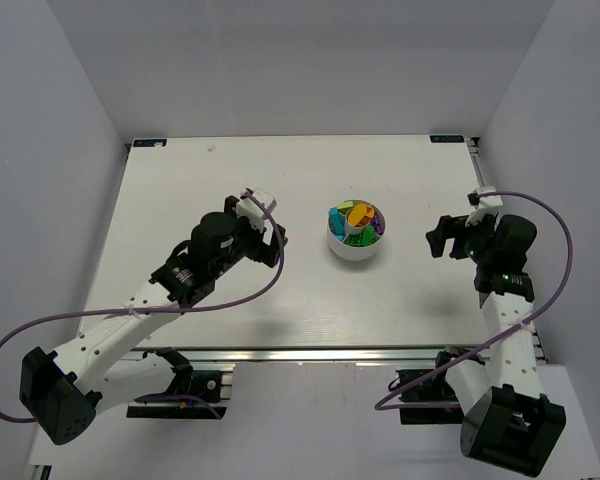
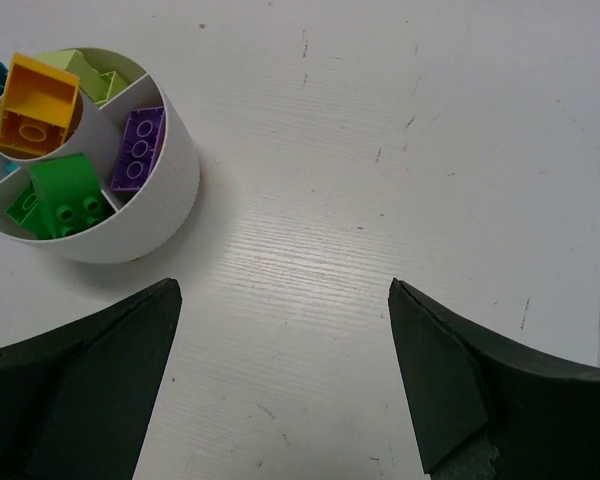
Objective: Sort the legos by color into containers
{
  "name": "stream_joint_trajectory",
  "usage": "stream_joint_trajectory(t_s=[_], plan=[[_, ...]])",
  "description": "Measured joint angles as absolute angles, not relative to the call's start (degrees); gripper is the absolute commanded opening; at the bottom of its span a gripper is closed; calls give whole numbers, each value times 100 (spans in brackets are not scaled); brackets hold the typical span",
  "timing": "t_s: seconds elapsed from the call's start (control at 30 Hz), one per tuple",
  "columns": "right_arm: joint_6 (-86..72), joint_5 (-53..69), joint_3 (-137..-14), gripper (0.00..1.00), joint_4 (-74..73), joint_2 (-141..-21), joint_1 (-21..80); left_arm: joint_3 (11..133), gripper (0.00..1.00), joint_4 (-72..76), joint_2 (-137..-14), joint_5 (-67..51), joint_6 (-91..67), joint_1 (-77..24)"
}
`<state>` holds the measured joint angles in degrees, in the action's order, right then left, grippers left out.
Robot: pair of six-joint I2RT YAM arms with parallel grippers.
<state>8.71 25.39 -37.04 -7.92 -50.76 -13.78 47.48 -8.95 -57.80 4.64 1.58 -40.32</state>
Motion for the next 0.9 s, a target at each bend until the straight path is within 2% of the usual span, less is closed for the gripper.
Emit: stream_joint_trajectory(t_s=[0.23,0.77,0.9], plan=[[963,2617,-3570,89,-714,-4689,-1516,4740,98,-908,-5778,663,287,-4034],[788,3024,-3465,89,-676,-4617,-1900,4539,98,-880,-5732,1127,410,-4036],[1411,3957,-3505,89,-1096,-4630,-2038,4536,98,-886,-5732,1184,408,-4036]])
